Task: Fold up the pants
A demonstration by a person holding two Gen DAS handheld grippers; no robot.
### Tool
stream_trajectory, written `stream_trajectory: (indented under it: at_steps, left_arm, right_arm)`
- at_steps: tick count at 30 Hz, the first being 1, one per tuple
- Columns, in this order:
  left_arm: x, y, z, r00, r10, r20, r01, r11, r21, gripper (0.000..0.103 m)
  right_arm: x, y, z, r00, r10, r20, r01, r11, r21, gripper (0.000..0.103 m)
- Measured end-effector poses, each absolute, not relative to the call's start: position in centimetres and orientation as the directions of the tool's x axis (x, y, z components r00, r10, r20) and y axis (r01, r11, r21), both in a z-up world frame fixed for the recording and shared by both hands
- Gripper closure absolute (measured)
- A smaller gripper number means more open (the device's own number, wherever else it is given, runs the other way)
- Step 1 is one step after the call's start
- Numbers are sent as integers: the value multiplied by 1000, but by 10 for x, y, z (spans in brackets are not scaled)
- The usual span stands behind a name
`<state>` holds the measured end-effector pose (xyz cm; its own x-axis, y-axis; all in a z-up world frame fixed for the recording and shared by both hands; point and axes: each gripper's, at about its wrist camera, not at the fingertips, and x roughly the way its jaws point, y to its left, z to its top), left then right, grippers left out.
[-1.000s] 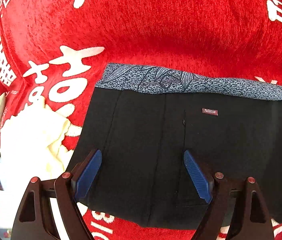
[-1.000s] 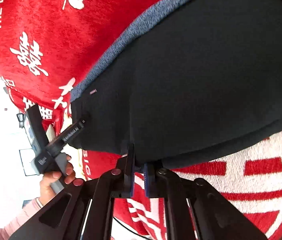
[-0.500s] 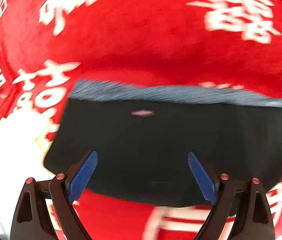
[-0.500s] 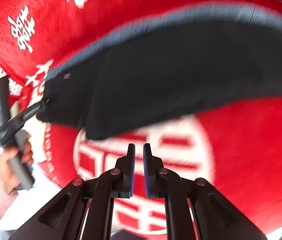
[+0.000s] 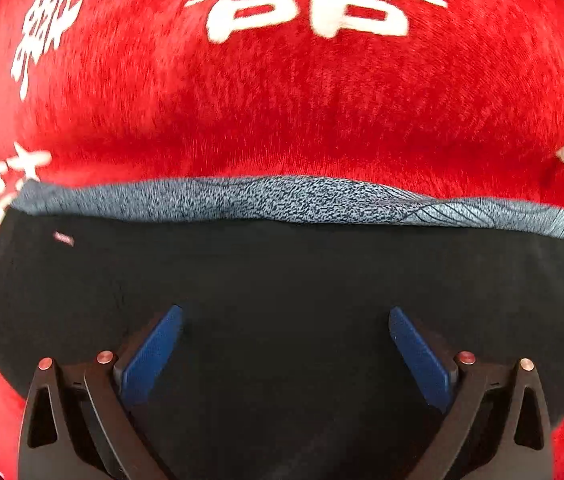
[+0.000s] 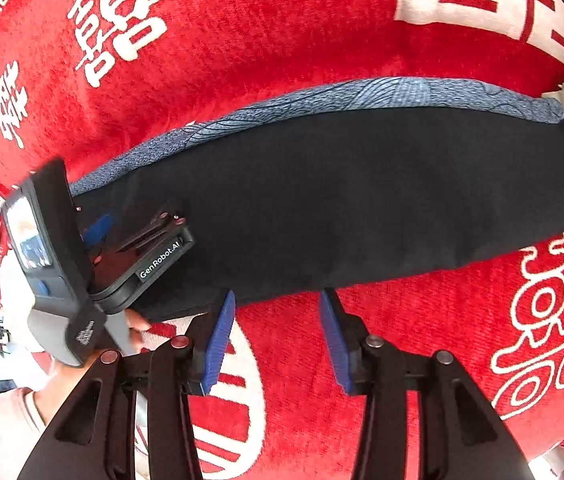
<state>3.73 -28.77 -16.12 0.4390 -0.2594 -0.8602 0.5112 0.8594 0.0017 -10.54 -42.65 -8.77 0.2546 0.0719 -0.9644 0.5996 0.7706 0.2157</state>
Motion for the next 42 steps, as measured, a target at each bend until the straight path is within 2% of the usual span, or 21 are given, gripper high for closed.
stream_trajectory:
  at_steps: [4,9,26,42]
  left_arm:
    - [45,-282,-166,400,-304,-865,490,868,-79,0]
    - [46,-281,-167,400,-306,-864,489,868,-81,0]
    - [42,-277,-170,401,-307,-863,488,869,-82,0]
    - [42,-277,-170,402,-307,-863,487,870,-82,0]
  right_arm:
    - [-101,-423,-88,253,80,-964,593,774,220,55]
    - [-94,-412,-90,239,106,-965,583,779,230,55]
    - [-134,-383,-31,300,166,-940,624,711,324,52]
    - [-131,-416,-26,297,197,-934,646,680,348,51]
